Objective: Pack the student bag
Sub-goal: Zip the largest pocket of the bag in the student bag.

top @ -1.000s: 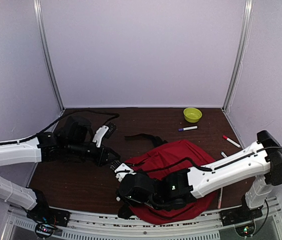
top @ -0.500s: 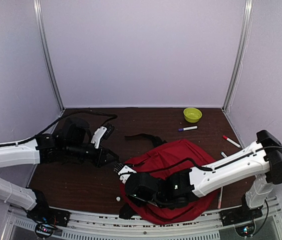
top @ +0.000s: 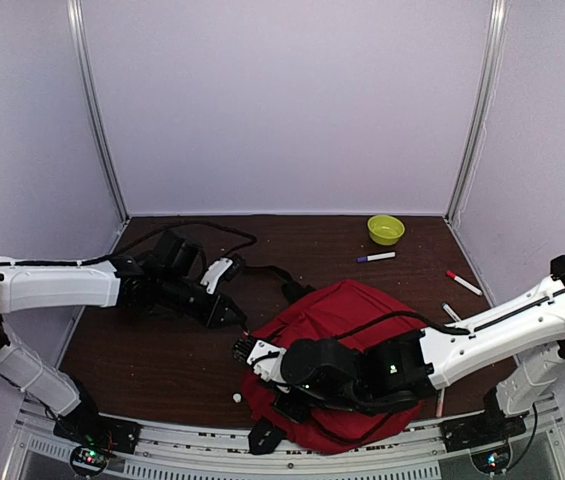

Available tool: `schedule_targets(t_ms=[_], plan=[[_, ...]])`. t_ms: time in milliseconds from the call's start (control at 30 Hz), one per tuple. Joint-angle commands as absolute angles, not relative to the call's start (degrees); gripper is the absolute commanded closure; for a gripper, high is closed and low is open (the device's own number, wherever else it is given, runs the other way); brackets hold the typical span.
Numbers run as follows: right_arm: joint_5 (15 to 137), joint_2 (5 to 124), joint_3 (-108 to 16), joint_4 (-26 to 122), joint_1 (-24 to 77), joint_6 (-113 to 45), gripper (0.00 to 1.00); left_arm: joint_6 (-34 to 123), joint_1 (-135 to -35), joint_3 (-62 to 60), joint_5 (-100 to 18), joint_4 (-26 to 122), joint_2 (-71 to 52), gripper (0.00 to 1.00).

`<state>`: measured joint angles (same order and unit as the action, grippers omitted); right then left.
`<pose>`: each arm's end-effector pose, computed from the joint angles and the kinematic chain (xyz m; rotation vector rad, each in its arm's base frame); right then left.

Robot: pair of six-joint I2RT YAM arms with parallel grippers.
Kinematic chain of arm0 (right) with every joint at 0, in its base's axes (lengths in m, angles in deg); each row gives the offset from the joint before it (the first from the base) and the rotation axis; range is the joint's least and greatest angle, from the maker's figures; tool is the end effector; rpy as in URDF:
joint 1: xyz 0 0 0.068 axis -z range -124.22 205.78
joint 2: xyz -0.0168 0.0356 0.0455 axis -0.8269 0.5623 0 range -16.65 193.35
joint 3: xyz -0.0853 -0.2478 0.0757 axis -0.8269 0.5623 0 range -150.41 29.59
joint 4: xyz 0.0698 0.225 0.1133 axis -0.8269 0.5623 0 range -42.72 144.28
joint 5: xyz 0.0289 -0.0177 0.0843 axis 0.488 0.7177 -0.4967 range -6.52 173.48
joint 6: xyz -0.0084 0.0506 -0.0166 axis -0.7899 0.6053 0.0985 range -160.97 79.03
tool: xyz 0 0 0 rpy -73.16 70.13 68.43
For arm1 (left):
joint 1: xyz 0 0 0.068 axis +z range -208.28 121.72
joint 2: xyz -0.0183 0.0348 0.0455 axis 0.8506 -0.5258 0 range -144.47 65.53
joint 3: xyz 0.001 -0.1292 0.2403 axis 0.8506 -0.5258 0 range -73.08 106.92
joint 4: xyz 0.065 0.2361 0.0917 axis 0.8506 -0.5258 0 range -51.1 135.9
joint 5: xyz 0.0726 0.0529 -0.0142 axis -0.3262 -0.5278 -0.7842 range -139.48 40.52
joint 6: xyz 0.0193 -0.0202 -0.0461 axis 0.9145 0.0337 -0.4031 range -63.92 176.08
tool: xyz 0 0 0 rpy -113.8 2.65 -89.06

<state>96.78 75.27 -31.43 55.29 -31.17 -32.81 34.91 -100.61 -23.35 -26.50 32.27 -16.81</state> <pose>0.0269 0.3535 0.2347 -1.3628 1.8617 0.6313 0.2104 -0.2105 0.2165 0.6661 2.4433 -0.9697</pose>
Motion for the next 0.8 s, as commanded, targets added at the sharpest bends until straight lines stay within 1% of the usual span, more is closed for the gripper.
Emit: schedule_targets(t_ms=[0,167,367,433,633,767], plan=[[89.43,71.23,-31.54,51.57,-35.14,-34.04,1.00,39.32,-94.36,-17.91,-33.61,36.13,-20.86,1.00],[89.98,70.67,-32.19,52.41,-36.23,-34.29,1.00,40.61,-91.11,-14.11,-34.44,32.91,-24.77,1.00],[91.49,67.67,-30.83,52.79,-37.01,-33.85,1.00,39.93,-88.73,-17.22,-35.22,34.27,-22.85,1.00],[91.57,67.07,-30.67,52.73,-37.30,-34.12,1.00,40.42,-88.29,-16.61,-36.67,33.21,-23.32,1.00],[92.59,66.79,-31.05,52.80,-38.08,-35.78,1.00,40.98,-85.69,-14.73,-35.80,33.15,-24.59,1.00],[95.40,68.16,-31.47,51.90,-38.08,-36.18,1.00,41.48,-85.53,-13.40,-35.89,32.15,-24.39,1.00]])
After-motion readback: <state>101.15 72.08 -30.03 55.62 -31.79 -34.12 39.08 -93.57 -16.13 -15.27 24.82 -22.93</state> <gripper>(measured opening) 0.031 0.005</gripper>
